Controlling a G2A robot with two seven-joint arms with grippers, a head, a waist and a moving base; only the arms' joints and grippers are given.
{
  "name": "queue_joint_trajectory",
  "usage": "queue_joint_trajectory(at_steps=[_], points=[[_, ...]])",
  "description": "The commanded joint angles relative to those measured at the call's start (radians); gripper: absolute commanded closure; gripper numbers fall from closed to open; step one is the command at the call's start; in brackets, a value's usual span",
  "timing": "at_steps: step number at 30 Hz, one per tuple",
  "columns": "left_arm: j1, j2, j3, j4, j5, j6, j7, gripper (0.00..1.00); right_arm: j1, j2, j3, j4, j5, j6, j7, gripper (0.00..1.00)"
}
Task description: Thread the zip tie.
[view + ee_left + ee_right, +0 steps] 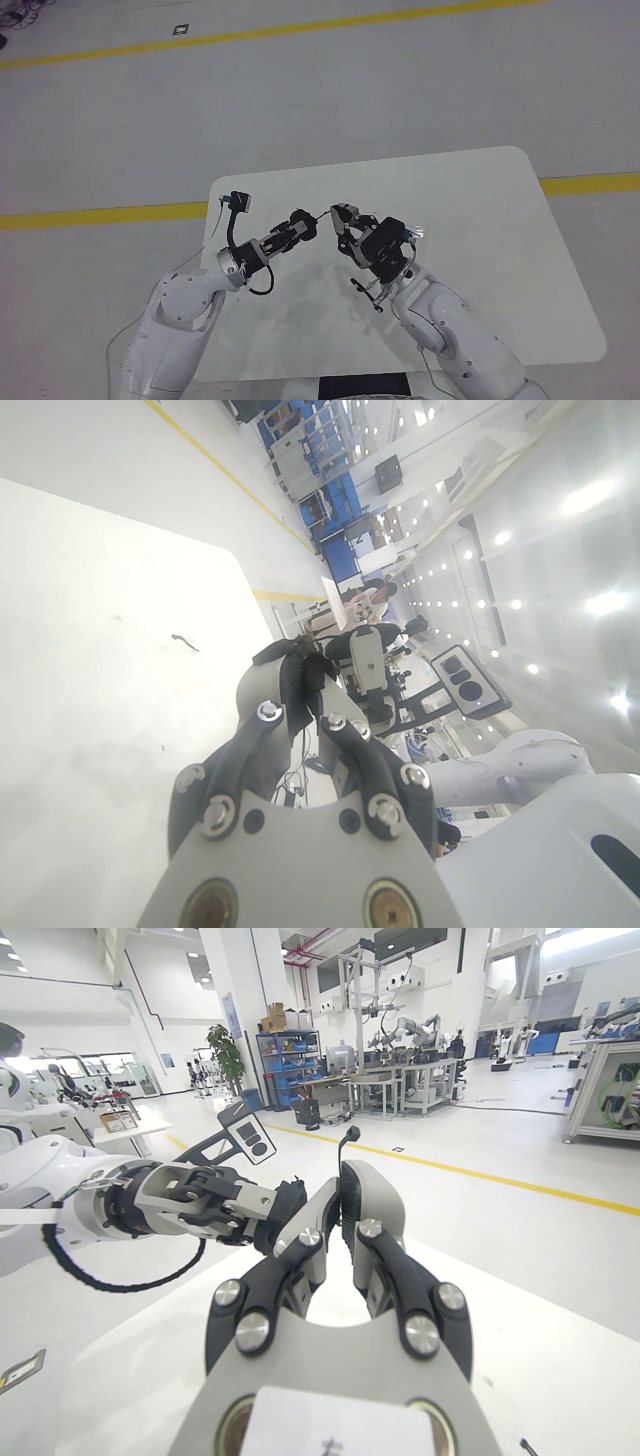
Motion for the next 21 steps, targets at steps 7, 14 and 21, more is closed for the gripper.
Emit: queue_joint_trajectory(at_steps=[7, 14, 21], points=[[0.0, 0.0, 0.0, 0.0, 0.0, 0.0, 0.0, 1.0, -0.003, 0.002, -0.003, -0.001, -0.012, 0.005, 0.0, 1.0], [0.0, 0.0, 0.0, 0.0, 0.0, 0.0, 0.0, 1.0, -0.005, 0.004, 0.002, -0.007, -0.01, 0.016, -0.006, 1.0], [0.0, 0.0, 0.0, 0.0, 0.0, 0.0, 0.0, 1.0, -0.01, 0.006, 0.007, -0.013, -0.004, 0.02, -0.014, 1.0]])
